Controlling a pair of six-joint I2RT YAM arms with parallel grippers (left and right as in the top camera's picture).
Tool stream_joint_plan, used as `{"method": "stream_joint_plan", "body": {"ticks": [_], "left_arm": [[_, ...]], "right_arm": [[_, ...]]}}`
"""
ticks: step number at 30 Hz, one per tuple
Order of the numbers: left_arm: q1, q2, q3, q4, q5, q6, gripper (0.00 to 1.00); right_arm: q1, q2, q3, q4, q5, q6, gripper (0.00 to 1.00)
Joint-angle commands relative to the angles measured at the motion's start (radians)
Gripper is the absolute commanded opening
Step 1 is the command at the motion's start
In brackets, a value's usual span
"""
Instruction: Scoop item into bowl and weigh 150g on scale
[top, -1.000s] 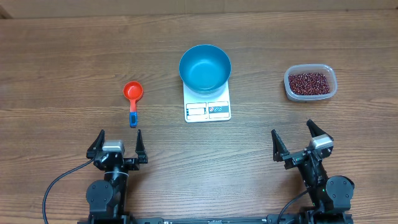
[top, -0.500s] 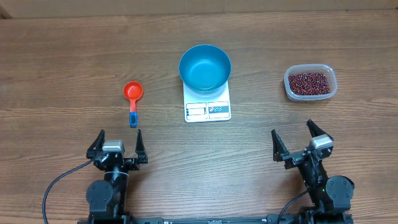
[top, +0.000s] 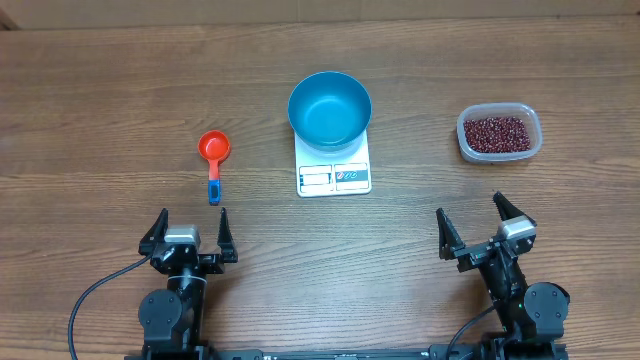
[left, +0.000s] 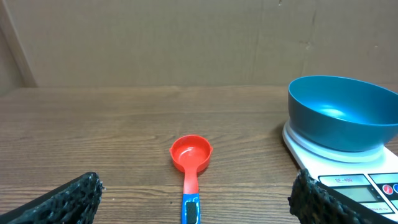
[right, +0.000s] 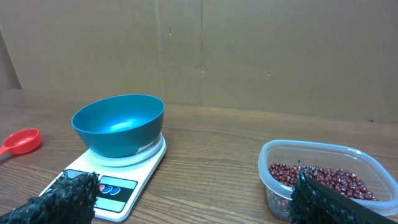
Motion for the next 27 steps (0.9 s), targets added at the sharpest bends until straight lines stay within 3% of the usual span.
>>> {"method": "stream_joint_plan", "body": {"ticks": [1, 16, 27], "left_arm": [[0.006, -0.009, -0.004, -0.002, -0.008, -0.014, 1.0], [0.006, -0.009, 0.018, -0.04, 0.019, -0.016, 1.0], [0.006, -0.008, 0.187, -0.283, -0.013, 0.032, 1.0]], "right_arm": [[-0.003, -0.011, -0.011, 0.003, 0.006, 0.003, 1.0], [-0.003, -0.011, -0.011, 0.003, 0.006, 0.003, 1.0], [-0.003, -0.011, -0.011, 0.003, 0.006, 0.003, 1.0]]}}
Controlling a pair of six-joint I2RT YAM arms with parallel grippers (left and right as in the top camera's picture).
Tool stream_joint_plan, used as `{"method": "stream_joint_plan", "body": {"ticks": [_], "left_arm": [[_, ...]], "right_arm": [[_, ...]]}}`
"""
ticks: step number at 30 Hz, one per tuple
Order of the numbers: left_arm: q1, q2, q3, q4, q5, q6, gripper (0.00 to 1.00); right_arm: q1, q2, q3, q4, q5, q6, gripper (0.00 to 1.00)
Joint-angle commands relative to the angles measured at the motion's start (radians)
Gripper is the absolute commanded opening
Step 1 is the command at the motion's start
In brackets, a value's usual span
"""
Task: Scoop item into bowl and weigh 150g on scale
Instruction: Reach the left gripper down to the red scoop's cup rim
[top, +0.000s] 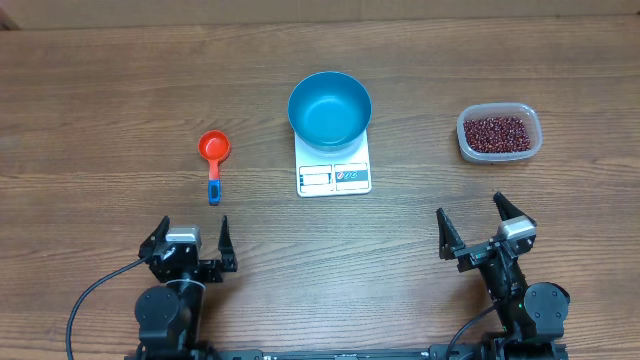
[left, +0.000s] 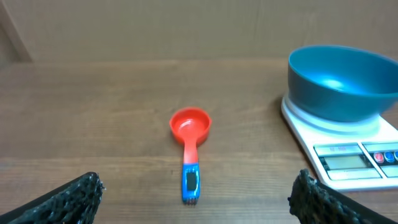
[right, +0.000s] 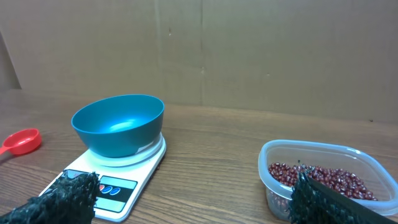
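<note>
A red measuring scoop (top: 213, 148) with a blue handle (left: 191, 181) lies on the table, left of the scale. An empty blue bowl (top: 330, 108) stands on the white scale (top: 334, 176). At the right, a clear tub of red beans (top: 498, 133) sits on the table. My left gripper (top: 190, 241) is open, near the front edge, straight behind the scoop's handle. My right gripper (top: 482, 230) is open at the front right, with nothing between its fingers. The wrist views show the scoop (left: 190, 125) and the beans (right: 320, 177) ahead of the fingers.
The wooden table (top: 100, 90) runs wide around these things. A cardboard wall (right: 249, 50) stands behind the table's far edge.
My left gripper has risen or tilted down a little: its view now looks more steeply onto the scoop, whose whole handle shows. The right arm has not moved.
</note>
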Motion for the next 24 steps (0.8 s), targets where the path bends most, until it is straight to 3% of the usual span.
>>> {"method": "stream_joint_plan", "body": {"ticks": [1, 12, 24], "left_arm": [[0.006, -0.008, 0.086, -0.051, -0.021, 0.02, 1.0], [0.006, 0.073, 0.219, -0.159, -0.047, -0.026, 0.99], [0.006, 0.606, 0.599, -0.278, -0.056, 0.002, 1.0]], "right_arm": [[-0.002, -0.011, -0.011, 0.002, 0.006, 0.003, 1.0], [-0.002, -0.011, -0.011, 0.002, 0.006, 0.003, 1.0], [-0.002, -0.011, -0.011, 0.002, 0.006, 0.003, 1.0]]}}
